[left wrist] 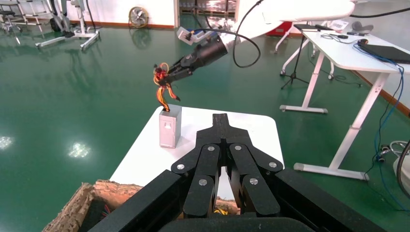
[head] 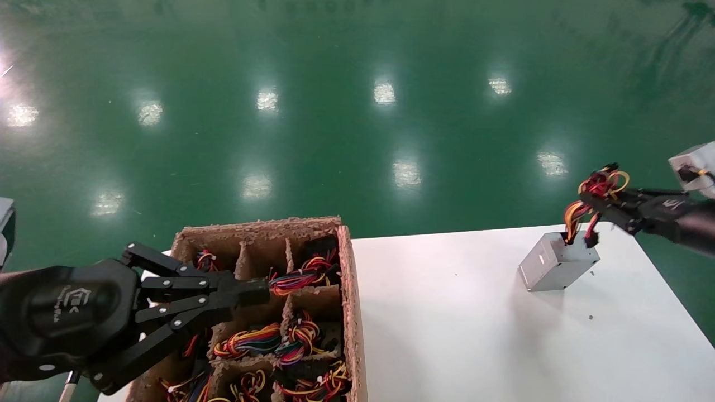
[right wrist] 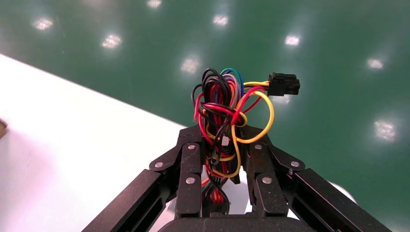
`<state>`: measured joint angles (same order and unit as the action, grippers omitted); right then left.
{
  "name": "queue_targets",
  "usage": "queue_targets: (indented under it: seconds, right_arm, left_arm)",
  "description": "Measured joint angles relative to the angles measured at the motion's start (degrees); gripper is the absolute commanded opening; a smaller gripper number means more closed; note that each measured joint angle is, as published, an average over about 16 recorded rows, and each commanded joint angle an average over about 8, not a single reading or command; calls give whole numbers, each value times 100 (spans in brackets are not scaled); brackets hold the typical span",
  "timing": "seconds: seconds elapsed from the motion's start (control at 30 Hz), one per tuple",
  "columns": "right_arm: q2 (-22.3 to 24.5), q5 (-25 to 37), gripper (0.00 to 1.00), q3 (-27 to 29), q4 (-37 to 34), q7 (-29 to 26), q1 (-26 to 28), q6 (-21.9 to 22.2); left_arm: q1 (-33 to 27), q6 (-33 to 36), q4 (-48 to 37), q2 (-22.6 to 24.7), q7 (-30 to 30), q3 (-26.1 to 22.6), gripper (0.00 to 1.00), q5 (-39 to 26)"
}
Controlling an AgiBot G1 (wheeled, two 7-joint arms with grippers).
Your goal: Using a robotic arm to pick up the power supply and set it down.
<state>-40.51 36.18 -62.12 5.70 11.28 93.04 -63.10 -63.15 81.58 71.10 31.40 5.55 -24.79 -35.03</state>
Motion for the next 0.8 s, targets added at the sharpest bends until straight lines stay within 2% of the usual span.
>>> queue_targets:
  seconds: [0.03, 0.8]
  right_arm:
    - [-5, 6, 100, -5, -18, -4, 1, -19]
    - [25, -6, 100, 5, -127, 58, 172, -346]
  left_arm:
    - [0, 0, 0, 0, 0, 0, 0, 0]
    - [0, 0, 0, 0, 0, 0, 0, 0]
